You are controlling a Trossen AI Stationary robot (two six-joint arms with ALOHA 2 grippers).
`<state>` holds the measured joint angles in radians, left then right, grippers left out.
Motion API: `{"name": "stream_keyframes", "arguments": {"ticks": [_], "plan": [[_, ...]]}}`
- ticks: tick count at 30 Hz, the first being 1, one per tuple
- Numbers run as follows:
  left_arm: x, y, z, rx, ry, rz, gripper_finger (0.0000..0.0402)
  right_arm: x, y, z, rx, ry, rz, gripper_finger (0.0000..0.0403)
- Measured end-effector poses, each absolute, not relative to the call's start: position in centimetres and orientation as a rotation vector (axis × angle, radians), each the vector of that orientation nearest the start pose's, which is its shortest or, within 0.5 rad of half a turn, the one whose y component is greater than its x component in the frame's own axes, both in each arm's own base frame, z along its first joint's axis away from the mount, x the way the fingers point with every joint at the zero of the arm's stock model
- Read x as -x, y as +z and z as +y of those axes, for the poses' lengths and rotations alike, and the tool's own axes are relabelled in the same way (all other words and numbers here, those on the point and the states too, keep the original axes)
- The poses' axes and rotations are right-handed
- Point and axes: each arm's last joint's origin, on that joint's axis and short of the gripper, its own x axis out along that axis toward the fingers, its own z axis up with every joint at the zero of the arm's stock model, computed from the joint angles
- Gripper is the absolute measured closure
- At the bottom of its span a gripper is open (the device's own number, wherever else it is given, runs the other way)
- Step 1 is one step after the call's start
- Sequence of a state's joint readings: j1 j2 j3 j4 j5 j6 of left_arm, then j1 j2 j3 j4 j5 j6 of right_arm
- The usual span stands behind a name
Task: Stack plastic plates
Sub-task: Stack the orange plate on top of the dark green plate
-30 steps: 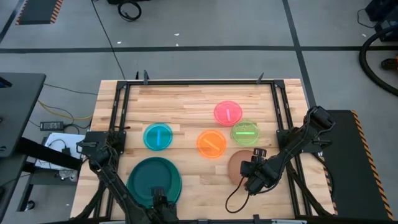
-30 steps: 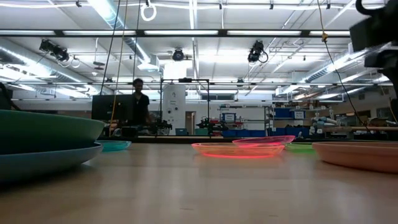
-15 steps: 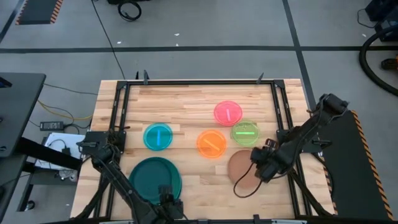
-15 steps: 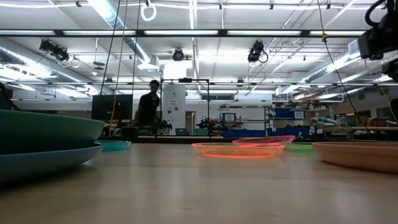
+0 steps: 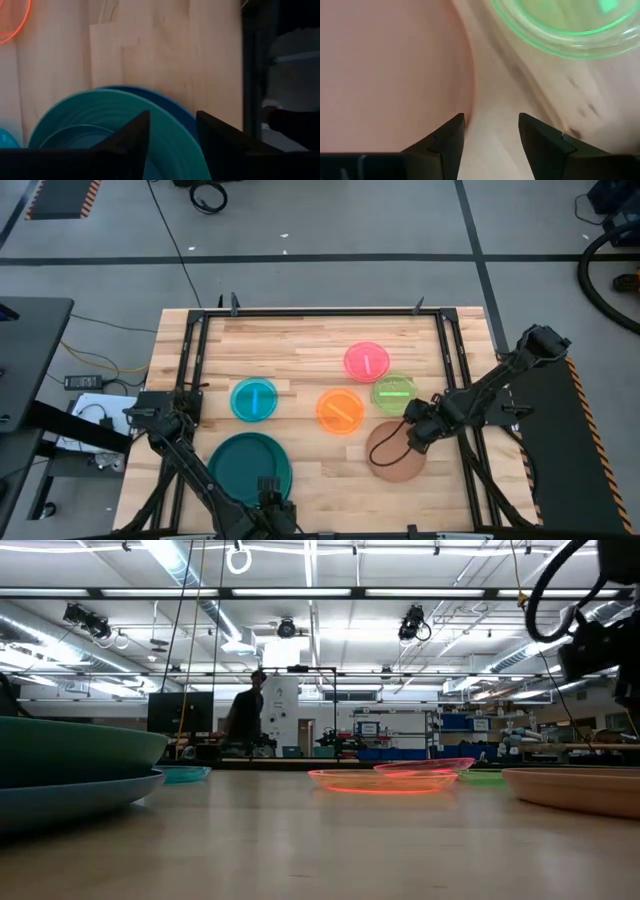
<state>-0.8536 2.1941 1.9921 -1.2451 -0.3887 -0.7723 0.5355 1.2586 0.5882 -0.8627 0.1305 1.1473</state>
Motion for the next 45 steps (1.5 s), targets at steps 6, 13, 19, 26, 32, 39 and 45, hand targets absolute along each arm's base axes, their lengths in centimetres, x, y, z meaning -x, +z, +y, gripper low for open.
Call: {"name": "stream_keyframes", "arguments": {"ticks": [6,13,19,26,32,39,45], "plan": [[-29.8,24.7,-32.6,-0.169,0.051,1.17,0.0233,-16.1,14.8,8.2,-0.49,-0.462,1.407,0.0249],[-29.9,25.1,-32.7,-0.173,0.032,1.158,0.0233,-16.8,13.5,8.2,-0.5,-0.489,1.464,0.0325],[-31.1,25.3,-32.7,-0.202,-0.02,1.072,0.0233,-17.2,13.3,8.4,-0.498,-0.476,1.465,0.0371],[-34.4,26.4,-32.6,-0.387,-0.187,0.85,0.0233,-17.9,16.0,8.8,-0.526,-0.365,1.378,0.0383],[-37.2,27.0,-30.7,-0.48,-0.208,0.75,0.0224,-18.4,17.7,8.7,-0.553,-0.339,1.298,0.0383],[-38.9,27.1,-28.7,-0.578,-0.208,0.745,0.0181,-19.4,18.6,8.3,-0.567,-0.291,1.263,0.0383],[-39.5,27.5,-28.8,-0.767,-0.278,0.661,0.0165,-21.1,19.3,8.3,-0.641,-0.127,1.158,0.0383]]}}
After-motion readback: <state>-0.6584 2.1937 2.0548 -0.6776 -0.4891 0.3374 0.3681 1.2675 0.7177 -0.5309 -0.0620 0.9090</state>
